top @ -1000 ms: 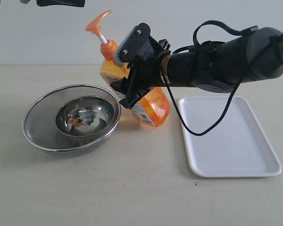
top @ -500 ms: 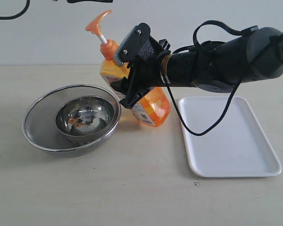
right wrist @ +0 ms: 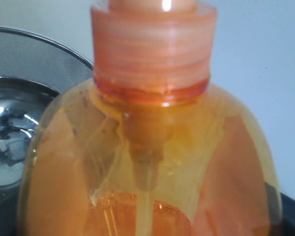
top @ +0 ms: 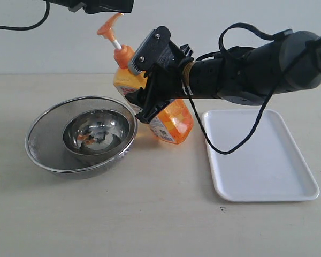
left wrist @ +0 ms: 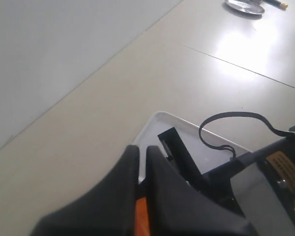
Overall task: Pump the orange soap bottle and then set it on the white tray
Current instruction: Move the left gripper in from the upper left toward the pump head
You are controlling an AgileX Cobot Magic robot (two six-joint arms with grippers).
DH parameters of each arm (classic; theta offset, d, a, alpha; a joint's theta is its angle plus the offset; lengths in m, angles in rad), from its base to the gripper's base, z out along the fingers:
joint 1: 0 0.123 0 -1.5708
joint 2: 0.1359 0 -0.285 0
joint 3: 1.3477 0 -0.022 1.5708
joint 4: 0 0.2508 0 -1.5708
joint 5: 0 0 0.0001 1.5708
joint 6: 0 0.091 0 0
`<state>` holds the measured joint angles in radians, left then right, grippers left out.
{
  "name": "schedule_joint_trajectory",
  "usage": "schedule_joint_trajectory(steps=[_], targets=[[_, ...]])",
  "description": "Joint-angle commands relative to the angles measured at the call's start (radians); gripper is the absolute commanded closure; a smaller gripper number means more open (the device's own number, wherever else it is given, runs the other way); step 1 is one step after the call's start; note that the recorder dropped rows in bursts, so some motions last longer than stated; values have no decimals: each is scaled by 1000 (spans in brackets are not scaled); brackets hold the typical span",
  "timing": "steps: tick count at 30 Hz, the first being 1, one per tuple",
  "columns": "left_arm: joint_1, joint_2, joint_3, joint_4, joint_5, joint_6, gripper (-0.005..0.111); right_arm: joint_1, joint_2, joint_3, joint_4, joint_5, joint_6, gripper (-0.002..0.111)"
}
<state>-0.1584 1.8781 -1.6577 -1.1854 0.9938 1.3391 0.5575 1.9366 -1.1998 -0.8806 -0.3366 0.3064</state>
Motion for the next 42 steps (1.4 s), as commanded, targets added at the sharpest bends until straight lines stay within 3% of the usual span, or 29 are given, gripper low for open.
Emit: schedule_joint_trajectory(steps=[1, 21, 33, 38, 42], targets=[[-6, 1, -6, 25, -19, -15, 102, 1, -5, 0, -8, 18, 2, 108], [-4, 1, -6, 264, -46, -196, 102, 1, -5, 0, -8, 18, 0, 108], [-4, -39, -6, 302, -48, -228, 102, 1, -5, 0, -8, 32, -2, 108], [-4, -40, -6, 413, -18, -317, 102, 1, -5, 0, -8, 32, -2, 108], [-4, -40, -6, 416, 14, -320, 102, 1, -5, 0, -8, 32, -4, 108]])
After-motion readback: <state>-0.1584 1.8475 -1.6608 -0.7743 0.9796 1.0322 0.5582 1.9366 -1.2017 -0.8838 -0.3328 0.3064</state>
